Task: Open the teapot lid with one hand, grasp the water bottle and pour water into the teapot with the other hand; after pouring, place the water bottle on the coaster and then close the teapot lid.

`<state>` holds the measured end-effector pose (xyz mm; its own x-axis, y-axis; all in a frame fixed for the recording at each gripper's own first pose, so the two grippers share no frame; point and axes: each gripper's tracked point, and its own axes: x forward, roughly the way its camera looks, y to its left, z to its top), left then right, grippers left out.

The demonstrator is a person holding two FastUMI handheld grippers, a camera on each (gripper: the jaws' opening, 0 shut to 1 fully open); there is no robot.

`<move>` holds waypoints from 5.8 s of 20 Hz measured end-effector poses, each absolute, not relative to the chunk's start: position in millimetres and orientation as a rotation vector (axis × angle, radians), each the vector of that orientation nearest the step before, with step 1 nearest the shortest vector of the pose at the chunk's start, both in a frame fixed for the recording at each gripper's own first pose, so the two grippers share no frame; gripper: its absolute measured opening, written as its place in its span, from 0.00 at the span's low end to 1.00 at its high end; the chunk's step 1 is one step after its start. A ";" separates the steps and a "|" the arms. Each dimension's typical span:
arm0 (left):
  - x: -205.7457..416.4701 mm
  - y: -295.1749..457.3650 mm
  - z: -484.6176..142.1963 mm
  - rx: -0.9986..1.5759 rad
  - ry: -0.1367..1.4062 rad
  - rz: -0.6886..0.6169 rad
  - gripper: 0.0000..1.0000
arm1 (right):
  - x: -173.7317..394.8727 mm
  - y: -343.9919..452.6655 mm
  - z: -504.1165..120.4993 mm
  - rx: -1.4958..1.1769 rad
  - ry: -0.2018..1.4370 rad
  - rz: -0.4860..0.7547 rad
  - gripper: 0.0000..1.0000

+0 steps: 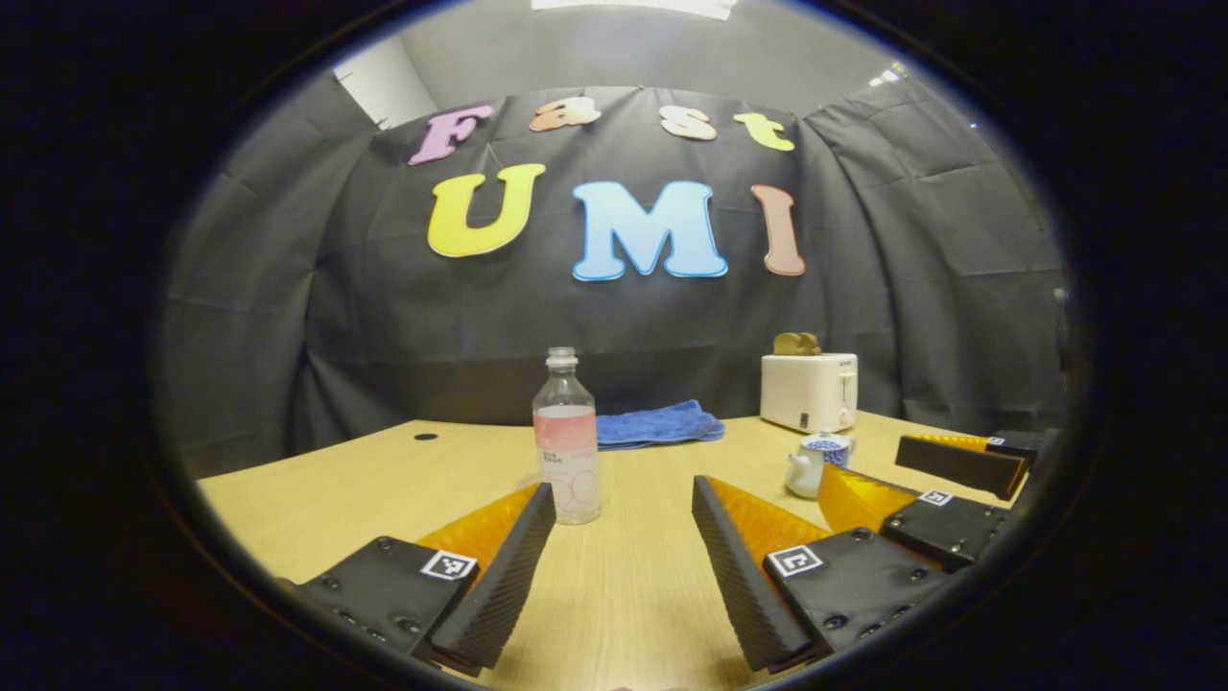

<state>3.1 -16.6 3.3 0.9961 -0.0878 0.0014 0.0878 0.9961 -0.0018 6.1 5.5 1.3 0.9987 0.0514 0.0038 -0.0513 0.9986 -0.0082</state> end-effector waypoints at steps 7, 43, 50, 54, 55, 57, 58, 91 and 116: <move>24.9 8.6 14.4 -0.012 0.005 -0.062 1.00 | 72.5 -47.2 22.9 0.038 0.001 -0.019 0.96; 83.1 33.6 4.8 -0.033 0.050 -0.049 1.00 | 135.4 -65.7 27.6 -0.064 0.064 -0.027 0.11; 111.0 31.6 -3.8 -0.043 0.064 -0.054 0.99 | 91.9 -45.6 45.5 -0.080 0.010 0.037 0.11; 132.9 40.3 -13.8 -0.041 0.088 -0.032 1.00 | 71.0 -30.8 51.1 -0.112 -0.029 0.065 0.11; 138.3 40.0 -16.8 -0.041 0.090 -0.033 0.99 | 66.4 -27.5 51.5 -0.122 -0.039 0.072 0.11; 147.9 40.2 -19.9 -0.034 0.103 -0.028 1.00 | 60.4 -19.3 49.9 -0.123 -0.042 0.095 0.11; 154.2 40.6 -21.5 -0.034 0.111 -0.021 1.00 | 58.5 -15.7 48.9 -0.116 -0.040 0.108 0.11; 193.9 -29.5 -16.9 0.420 0.142 -0.162 0.87 | -62.1 -41.6 20.6 -0.029 0.009 0.131 0.11; 218.1 -136.2 -11.9 1.359 0.099 -0.280 0.87 | -84.5 -55.9 -11.6 0.057 0.083 0.122 0.11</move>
<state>218.1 -136.2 -11.9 0.9627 -0.1411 -0.2310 0.2547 0.1834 0.9495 -84.5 -55.9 -11.6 0.9892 0.1237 -0.0789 -0.1190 0.9910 0.0621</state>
